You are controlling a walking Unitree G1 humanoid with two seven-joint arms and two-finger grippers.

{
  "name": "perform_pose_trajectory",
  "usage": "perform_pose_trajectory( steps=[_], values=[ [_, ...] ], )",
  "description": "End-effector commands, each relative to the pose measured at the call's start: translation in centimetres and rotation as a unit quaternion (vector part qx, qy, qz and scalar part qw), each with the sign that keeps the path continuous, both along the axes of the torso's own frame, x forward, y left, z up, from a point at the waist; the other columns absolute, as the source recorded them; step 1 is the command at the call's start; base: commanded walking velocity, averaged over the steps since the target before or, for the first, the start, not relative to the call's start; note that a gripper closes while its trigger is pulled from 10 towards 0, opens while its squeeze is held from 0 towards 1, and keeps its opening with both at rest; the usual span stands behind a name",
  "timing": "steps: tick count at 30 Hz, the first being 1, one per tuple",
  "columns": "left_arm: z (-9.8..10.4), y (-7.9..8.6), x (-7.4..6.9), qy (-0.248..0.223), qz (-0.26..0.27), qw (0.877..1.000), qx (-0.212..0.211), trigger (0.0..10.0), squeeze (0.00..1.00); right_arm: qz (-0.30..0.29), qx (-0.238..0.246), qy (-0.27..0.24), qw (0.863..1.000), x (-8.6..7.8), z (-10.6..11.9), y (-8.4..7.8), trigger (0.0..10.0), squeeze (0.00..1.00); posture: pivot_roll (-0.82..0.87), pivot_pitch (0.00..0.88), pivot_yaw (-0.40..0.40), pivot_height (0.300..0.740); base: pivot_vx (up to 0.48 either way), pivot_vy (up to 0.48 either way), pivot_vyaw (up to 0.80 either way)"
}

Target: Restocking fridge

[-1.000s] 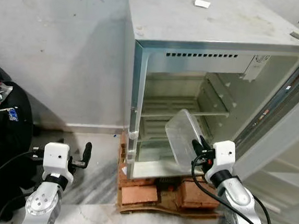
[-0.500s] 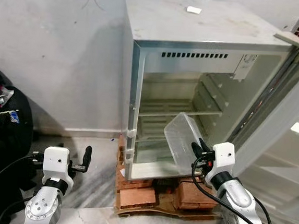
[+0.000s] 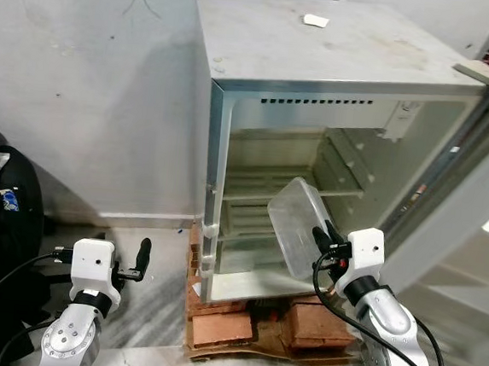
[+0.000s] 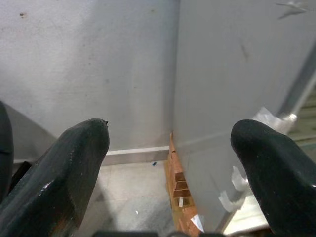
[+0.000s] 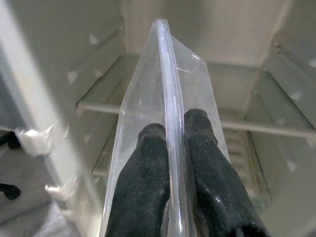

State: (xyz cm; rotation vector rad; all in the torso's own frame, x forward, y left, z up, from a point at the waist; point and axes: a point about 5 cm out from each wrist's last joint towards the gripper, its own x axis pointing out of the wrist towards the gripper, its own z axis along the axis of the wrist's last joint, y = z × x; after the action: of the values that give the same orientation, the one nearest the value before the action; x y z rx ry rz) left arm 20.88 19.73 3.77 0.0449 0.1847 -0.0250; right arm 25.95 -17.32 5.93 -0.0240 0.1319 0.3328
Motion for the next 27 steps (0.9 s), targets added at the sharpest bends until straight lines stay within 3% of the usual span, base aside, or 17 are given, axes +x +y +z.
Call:
perform_pose_trajectory(
  steps=[1,6,14,27],
  values=[
    [0.2,-0.2,0.3,-0.001,-0.003,1.0,-0.002,10.0,0.0,-0.004,-0.001,-0.004,1.0,0.3,0.3,-0.2,10.0,0.0,0.02,0.0,-0.035,0.74,0.311,0.0,0.0],
    [0.2,-0.2,0.4,-0.001,-0.002,1.0,-0.002,10.0,0.0,0.0,-0.002,-0.002,1.0,0.4,0.2,-0.1,10.0,0.0,0.02,0.0,-0.039,0.74,0.285,0.0,0.0],
    [0.0,-0.2,0.4,0.002,0.005,1.0,-0.001,10.0,0.0,0.029,-0.004,-0.012,0.999,1.1,0.7,0.5,10.0,0.0,0.03,0.0,-0.042,0.74,0.0,0.0,0.0],
    [-0.6,-0.1,-0.4,0.018,0.028,0.999,0.015,10.0,0.0,0.059,-0.013,-0.012,0.998,2.7,0.7,1.6,10.0,0.0,0.05,0.0,-0.052,0.74,0.0,0.0,0.74]
  ],
)
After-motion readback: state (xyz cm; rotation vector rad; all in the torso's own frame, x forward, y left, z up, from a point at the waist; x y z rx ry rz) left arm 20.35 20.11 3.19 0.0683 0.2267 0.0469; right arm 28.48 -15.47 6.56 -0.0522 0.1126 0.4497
